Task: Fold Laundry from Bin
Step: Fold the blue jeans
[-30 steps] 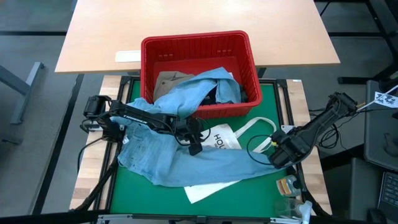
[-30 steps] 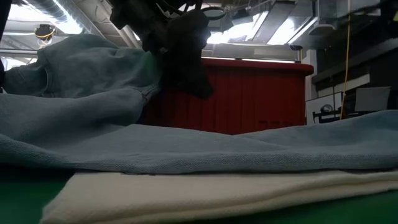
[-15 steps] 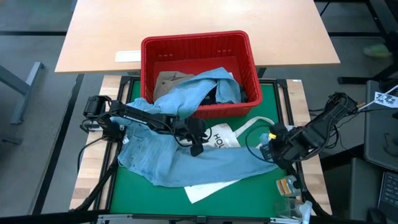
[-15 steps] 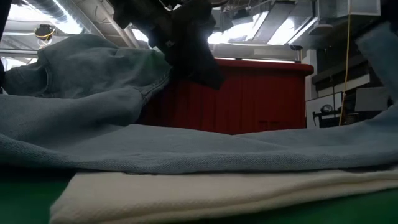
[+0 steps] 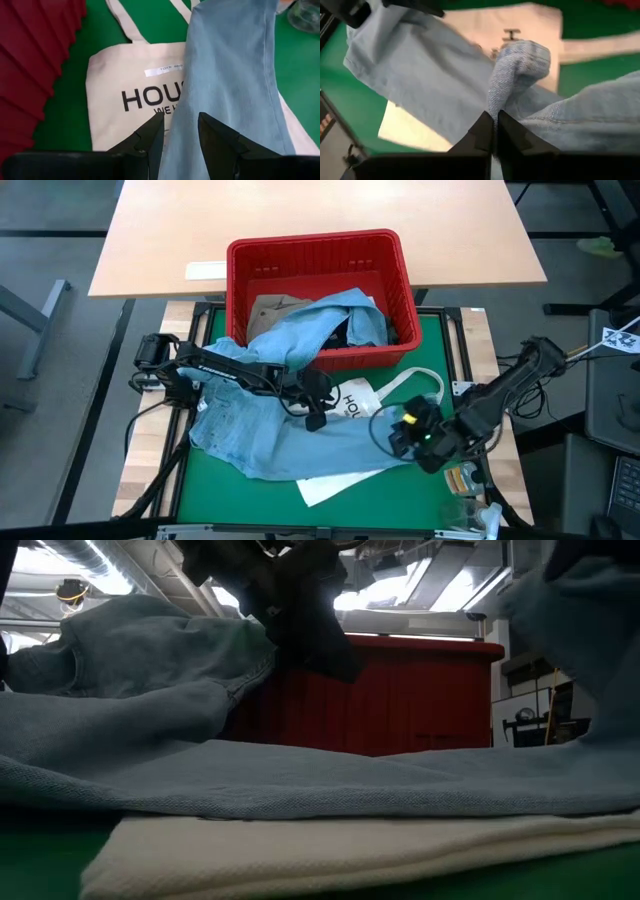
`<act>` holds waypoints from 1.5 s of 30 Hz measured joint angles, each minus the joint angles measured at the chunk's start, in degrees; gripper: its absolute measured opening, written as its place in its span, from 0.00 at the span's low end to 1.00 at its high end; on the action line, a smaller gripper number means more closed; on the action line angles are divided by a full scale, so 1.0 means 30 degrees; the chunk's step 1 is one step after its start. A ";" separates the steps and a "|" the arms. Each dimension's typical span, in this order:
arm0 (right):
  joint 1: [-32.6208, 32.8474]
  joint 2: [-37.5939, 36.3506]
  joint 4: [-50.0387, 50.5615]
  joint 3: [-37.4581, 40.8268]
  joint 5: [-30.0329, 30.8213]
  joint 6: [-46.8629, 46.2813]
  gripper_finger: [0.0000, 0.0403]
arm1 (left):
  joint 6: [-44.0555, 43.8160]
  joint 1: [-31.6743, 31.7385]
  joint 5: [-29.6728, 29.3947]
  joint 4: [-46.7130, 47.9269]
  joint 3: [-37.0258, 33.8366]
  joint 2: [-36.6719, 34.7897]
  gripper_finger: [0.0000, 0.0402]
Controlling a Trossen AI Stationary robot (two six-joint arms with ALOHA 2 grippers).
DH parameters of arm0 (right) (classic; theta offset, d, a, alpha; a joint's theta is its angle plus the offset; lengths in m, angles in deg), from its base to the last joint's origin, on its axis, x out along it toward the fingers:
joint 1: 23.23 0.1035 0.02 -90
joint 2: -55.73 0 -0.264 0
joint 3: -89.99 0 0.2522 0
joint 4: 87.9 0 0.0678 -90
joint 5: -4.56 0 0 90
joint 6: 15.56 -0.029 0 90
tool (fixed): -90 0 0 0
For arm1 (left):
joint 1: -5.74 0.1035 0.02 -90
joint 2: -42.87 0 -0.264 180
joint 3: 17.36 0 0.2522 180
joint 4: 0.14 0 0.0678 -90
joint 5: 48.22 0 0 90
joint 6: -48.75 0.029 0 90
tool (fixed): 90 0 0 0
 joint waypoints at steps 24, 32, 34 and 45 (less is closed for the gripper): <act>-0.5416 0.3796 -1.3654 0.0015 -0.5672 1.7711 0.04 | 0.2023 -0.0247 0.1005 0.8125 0.0000 -0.6607 0.29; -0.6189 0.4949 -1.6151 0.0015 -0.5971 1.9632 0.04 | 0.1799 -0.0852 0.1077 0.8936 -0.0007 -0.6980 0.29; -0.6376 0.5559 -1.7282 0.0015 -0.5984 2.0016 0.04 | 0.1782 -0.1065 0.1081 0.9055 -0.0007 -0.6982 0.29; -0.7145 0.8085 -2.0746 0.0015 -0.6281 2.0160 0.04 | 0.1766 -0.2068 0.1082 0.9710 -0.0007 -0.6983 0.29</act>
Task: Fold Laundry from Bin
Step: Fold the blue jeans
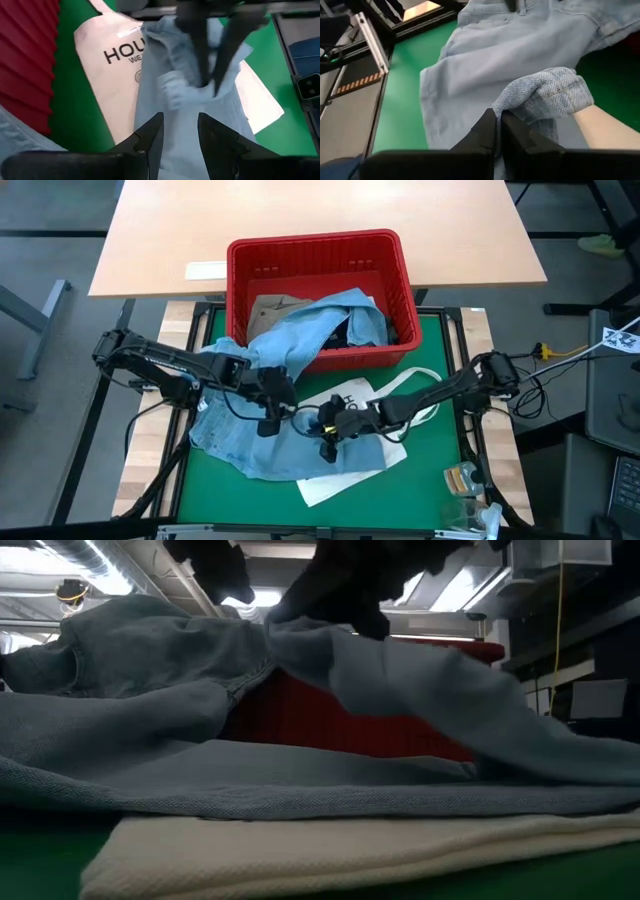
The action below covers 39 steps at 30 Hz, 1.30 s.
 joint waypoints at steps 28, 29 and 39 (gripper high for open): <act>-0.0944 -0.4211 0.7366 -0.0022 -0.3515 0.6292 0.52 | -0.7380 -0.1852 -0.1204 0.0496 0.0000 0.0007 0.29; -0.0943 -0.4582 0.8377 -0.0022 -0.3515 0.6402 0.52 | -0.7911 -0.1991 -0.1591 0.0122 0.0000 0.0018 0.29; -0.0765 -0.5325 1.6906 -0.0015 -0.4180 0.6470 0.52 | -0.9894 -0.3008 -0.5782 -0.4907 0.0000 0.1738 0.29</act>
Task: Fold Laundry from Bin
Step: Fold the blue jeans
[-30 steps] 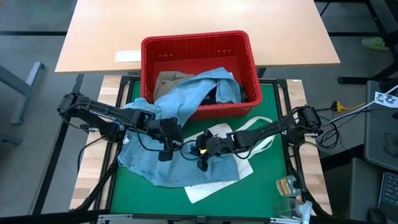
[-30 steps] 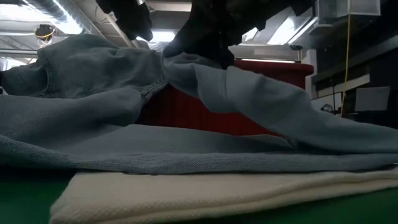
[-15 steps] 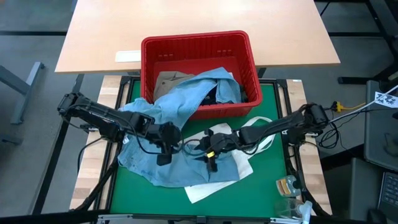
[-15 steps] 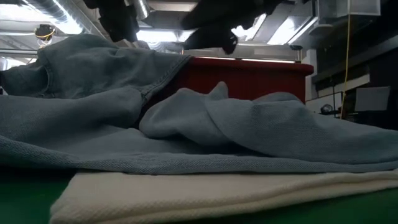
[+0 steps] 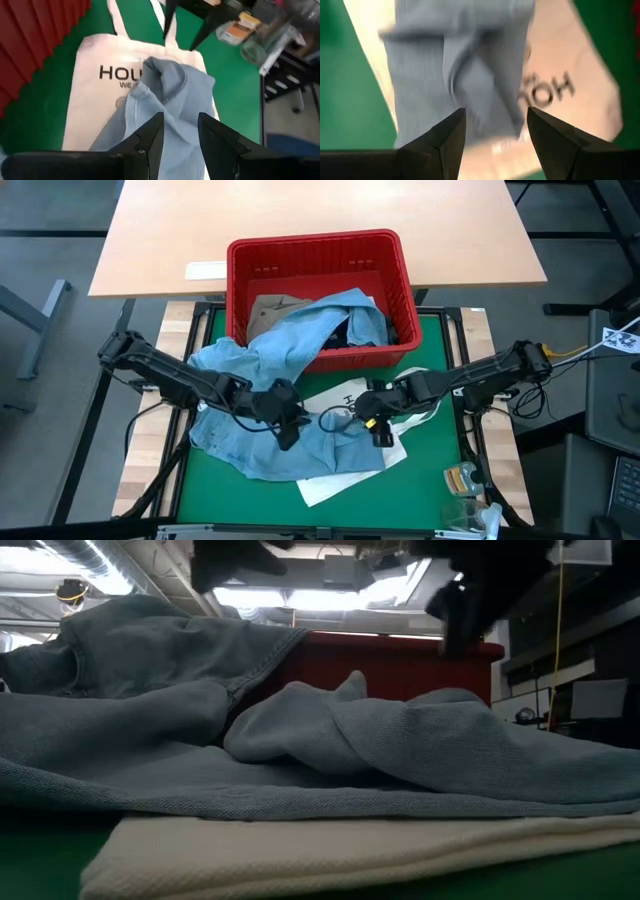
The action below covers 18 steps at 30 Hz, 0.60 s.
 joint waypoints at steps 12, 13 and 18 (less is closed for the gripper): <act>0.1581 0.0878 0.1176 0.0015 0.0048 0.0501 0.52 | -0.2767 0.0013 0.2008 -0.2918 -0.0007 0.3707 0.33; 0.1669 0.0878 0.1188 0.0015 0.0141 0.0554 0.52 | -0.3052 0.0026 0.2135 -0.3073 -0.0007 0.3909 0.34; 0.1952 0.0878 0.1208 0.0015 0.0496 0.0568 0.52 | -0.4464 0.0114 0.2216 -0.3051 -0.0001 0.4865 0.39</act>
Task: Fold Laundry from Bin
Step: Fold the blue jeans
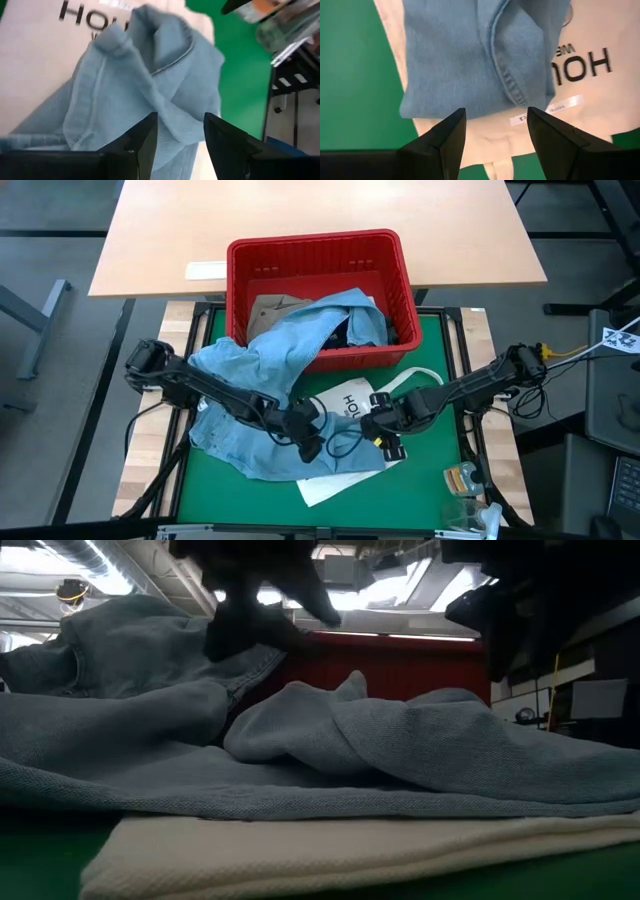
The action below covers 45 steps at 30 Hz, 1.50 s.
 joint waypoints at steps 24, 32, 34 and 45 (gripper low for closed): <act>0.0007 0.1598 -0.1810 0.0000 0.0136 0.1992 0.52 | -0.2273 0.0679 -0.0155 -0.2061 -0.0014 0.2340 0.37; 0.0007 0.1790 -0.2080 0.0022 0.1169 0.1981 0.52 | -0.1839 0.0679 0.0552 -0.2048 -0.0014 0.2340 0.18; 0.0000 0.1790 -0.2206 0.0022 0.1368 0.1970 0.51 | -0.1437 0.0679 0.0935 -0.2062 -0.0014 0.2340 0.14; 0.0003 0.2390 -0.2410 0.0044 0.1203 0.2444 0.18 | -0.0404 0.0672 0.1347 -0.2145 -0.0014 0.2340 0.01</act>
